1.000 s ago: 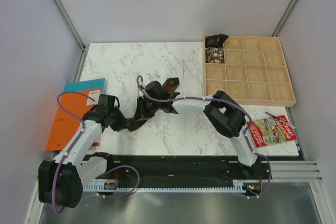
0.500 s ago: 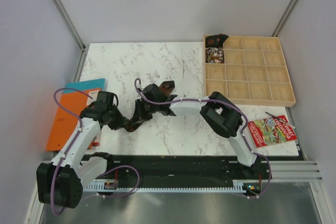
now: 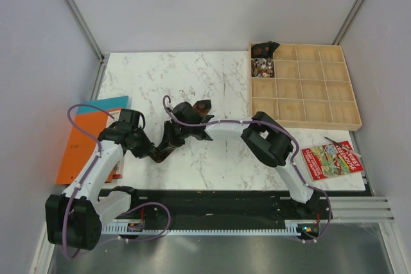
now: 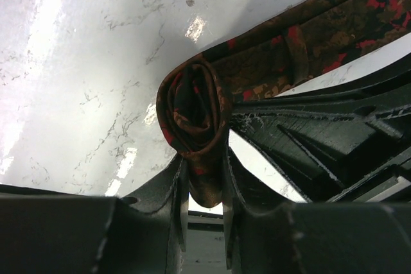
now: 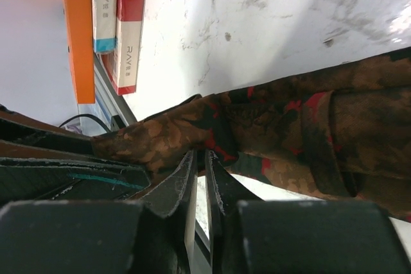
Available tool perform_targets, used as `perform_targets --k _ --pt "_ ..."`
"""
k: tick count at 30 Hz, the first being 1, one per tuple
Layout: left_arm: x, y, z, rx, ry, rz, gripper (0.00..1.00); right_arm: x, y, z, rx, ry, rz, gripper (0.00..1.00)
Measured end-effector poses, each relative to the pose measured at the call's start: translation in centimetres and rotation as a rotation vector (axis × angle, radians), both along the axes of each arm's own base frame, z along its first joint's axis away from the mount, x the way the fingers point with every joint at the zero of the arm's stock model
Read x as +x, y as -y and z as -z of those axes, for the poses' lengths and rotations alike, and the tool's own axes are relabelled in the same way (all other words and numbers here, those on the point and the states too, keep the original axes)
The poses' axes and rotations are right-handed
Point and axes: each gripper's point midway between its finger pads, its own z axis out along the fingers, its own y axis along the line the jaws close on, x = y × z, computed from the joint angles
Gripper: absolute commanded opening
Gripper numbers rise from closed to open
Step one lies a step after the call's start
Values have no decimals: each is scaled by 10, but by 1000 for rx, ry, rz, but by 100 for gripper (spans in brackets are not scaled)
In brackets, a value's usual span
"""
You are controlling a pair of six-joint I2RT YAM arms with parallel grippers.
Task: Roll the ties
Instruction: Roll the tie at the center of the board.
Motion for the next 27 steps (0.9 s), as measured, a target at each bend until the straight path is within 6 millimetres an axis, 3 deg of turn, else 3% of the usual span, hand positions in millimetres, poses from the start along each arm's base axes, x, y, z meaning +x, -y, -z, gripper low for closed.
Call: perform_targets --k 12,16,21,27 --pt "0 11 -2 -36 -13 36 2 42 18 1 -10 8 96 17" --pt "0 13 -1 -41 -25 40 2 36 11 -2 -2 9 85 17" --pt "2 15 0 -40 -42 58 2 14 -4 3 1 9 41 17" --pt "-1 14 3 -27 -87 73 2 4 -7 10 -3 10 32 16"
